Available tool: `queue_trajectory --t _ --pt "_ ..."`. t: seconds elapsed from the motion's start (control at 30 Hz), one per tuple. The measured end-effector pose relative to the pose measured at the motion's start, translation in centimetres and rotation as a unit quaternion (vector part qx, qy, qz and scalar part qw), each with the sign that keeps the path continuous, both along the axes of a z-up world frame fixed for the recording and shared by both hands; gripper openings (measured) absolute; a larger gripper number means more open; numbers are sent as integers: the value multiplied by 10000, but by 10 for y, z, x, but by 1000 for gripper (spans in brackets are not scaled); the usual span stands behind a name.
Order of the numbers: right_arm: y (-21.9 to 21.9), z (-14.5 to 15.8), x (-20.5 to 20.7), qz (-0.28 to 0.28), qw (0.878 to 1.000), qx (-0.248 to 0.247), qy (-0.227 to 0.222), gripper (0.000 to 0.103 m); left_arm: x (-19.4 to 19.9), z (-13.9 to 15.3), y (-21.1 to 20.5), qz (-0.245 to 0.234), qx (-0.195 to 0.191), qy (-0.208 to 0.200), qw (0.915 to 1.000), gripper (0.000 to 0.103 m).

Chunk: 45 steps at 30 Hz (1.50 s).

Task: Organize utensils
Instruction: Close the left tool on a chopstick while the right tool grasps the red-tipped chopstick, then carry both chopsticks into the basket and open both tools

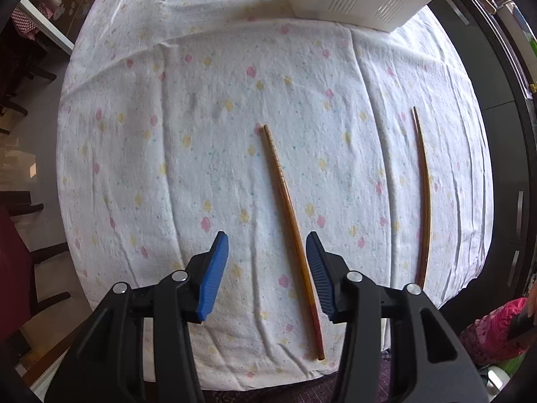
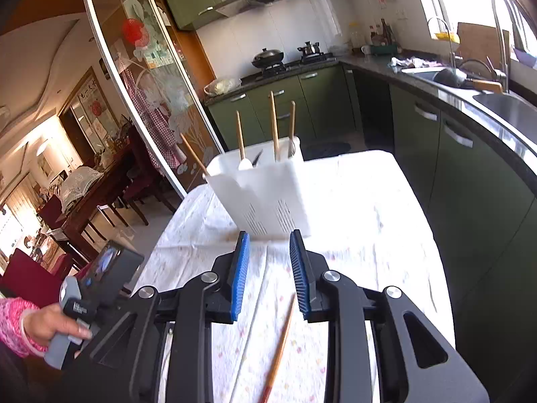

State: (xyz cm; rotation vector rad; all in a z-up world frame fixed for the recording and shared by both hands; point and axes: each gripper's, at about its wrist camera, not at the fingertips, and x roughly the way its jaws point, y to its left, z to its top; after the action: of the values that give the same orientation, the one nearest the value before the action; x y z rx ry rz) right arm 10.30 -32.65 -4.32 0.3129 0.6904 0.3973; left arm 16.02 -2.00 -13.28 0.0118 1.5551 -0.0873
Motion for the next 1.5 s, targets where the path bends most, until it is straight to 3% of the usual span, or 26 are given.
queue_trajectory --t 0.17,0.23,0.3,0.5,0.6,0.67,0.9,1.07,1.3,1.5 --pt "-21 -28 -16 -33 9992 33 385 27 14 -8 1 316 -51 77 9995 43" --pt "-27 -35 -17 -26 9986 75 524 29 19 -15 0 384 -2 173 9991 28" --pt "-28 -38 -16 45 9979 43 643 30 24 -22 -3 442 25 289 9986 25" --pt "-11 -35 -10 361 9952 -298 863 30 34 -17 -13 449 92 330 9984 24" --pt "3 -39 2 639 9895 -429 1224 30 36 -16 -23 391 264 290 9985 15" --pt "15 -45 11 822 9834 -622 1495 30 38 -15 -34 350 384 240 9984 7" --pt "53 -82 44 1258 9467 -1177 2720 30 35 -6 -39 316 214 67 9992 6" --pt "68 -105 72 1277 9175 -1458 3473 29 22 25 -35 102 8 -339 9994 6" --pt "94 -128 95 1158 8915 -2047 3871 22 7 68 -39 -180 -232 -980 9948 6" --pt "104 -134 107 963 8863 -2257 3927 17 -6 75 -26 -332 -389 -1390 9890 6"
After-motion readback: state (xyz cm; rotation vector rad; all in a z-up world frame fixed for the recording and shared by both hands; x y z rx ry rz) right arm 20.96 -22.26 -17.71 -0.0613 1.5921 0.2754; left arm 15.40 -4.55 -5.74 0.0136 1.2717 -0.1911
